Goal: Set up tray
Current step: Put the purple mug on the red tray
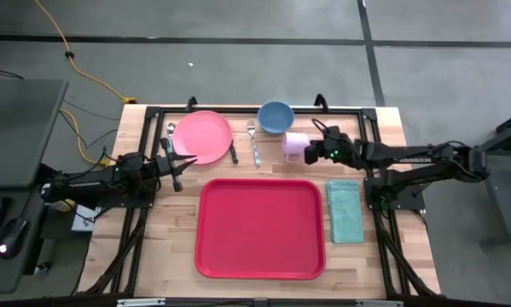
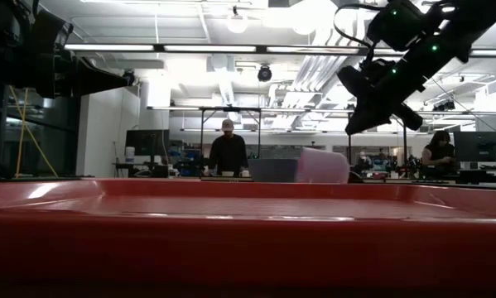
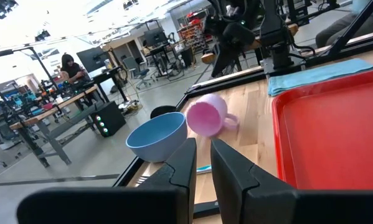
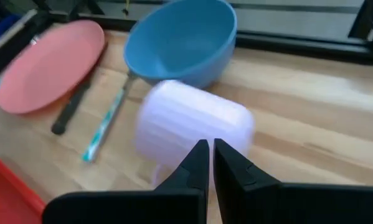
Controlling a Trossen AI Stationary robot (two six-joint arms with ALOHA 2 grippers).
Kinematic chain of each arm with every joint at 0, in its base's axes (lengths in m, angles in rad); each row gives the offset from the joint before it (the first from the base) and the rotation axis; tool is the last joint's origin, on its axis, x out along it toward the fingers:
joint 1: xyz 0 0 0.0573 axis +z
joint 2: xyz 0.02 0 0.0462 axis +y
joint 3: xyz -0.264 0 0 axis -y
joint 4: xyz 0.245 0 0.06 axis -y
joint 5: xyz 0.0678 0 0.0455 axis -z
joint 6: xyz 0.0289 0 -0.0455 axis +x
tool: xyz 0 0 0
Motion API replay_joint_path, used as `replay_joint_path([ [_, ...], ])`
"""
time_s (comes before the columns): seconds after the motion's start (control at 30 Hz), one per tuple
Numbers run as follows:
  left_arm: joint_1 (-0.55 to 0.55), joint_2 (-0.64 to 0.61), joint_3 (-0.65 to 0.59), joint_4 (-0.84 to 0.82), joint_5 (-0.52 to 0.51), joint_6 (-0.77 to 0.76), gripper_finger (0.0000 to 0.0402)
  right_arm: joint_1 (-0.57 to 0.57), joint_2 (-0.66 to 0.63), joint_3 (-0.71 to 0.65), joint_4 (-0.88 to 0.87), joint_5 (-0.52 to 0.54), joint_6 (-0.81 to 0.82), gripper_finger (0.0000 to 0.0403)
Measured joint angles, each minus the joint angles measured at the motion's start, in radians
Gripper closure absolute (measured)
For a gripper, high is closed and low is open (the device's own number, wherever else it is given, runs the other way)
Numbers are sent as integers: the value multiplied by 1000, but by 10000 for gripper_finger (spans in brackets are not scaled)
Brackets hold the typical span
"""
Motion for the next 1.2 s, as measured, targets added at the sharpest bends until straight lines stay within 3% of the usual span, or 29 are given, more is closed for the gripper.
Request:
replay_joint_path([
  [0.1,0,0,0,0,0,0,323,15,0,0,-24,-10,29,402],
  [0.3,0,0,0,0,0,-3,323,42,3,0,160,-254,-34,402],
  [0.5,0,0,0,0,0,-3,323,69,7,34,233,-365,-155,403],
  [0.67,0,0,0,0,0,-3,323,104,93,251,-11,-355,-387,403],
  [0.8,0,0,0,0,1,-4,323,119,251,494,-330,-313,-552,403],
  [0.93,0,0,0,0,1,-4,323,113,423,687,-574,-311,-611,402],
  [1.07,0,0,0,0,1,-4,323,92,543,765,-661,-369,-608,397],
  [1.2,0,0,0,0,1,-4,323,58,603,786,-643,-439,-536,362],
])
